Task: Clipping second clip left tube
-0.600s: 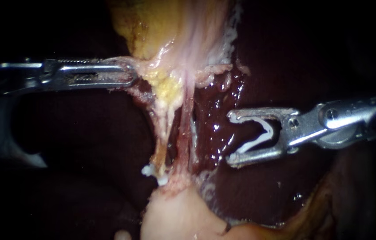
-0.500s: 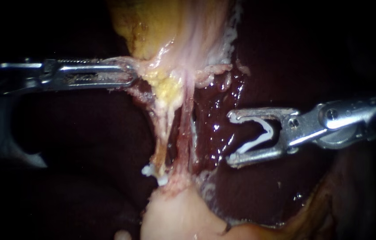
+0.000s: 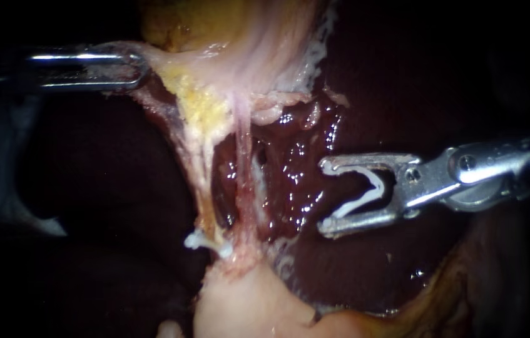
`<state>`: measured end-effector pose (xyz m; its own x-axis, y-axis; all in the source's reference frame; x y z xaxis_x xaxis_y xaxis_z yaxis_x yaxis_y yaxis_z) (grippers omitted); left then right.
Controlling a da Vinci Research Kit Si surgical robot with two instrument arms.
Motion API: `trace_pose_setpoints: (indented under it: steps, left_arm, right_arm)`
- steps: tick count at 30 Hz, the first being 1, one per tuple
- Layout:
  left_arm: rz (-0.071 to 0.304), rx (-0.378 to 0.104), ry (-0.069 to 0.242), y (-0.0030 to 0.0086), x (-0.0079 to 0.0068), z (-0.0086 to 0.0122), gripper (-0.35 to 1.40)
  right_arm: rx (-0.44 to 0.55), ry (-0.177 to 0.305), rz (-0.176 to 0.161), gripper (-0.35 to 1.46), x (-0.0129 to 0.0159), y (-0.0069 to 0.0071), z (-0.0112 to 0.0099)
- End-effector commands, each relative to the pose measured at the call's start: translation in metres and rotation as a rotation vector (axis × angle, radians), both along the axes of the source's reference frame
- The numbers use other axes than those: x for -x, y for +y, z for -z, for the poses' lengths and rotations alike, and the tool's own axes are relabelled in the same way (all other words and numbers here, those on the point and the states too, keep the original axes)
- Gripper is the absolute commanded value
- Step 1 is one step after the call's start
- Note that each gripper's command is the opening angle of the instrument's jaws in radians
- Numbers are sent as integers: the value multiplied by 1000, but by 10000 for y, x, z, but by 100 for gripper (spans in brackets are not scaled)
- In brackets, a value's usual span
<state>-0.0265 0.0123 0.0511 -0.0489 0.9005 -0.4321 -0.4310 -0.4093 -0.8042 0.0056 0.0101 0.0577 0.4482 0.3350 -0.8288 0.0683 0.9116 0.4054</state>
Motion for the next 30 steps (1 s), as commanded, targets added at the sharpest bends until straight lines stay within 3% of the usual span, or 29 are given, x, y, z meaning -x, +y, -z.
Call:
trace_pose_setpoints:
  steps: [1, 6, 17, 30]
  left_arm:
    - [1, 2, 0, -1, 1, -2, -35]
    - [2, 3, 0, -2, 1, -2, -35]
    - [4, 4, 2, -6, 3, 0, -35]
    - [5, 5, 3, -8, 4, -1, -35]
  right_arm:
    - [-2, 3, 4, 50, -3, -2, 0]
    - [-3, 21, 33, 50, -32, -19, -2]
    - [-76, 43, 41, 50, -87, -42, -26]
    - [-115, 46, 41, 50, -115, -38, -72]
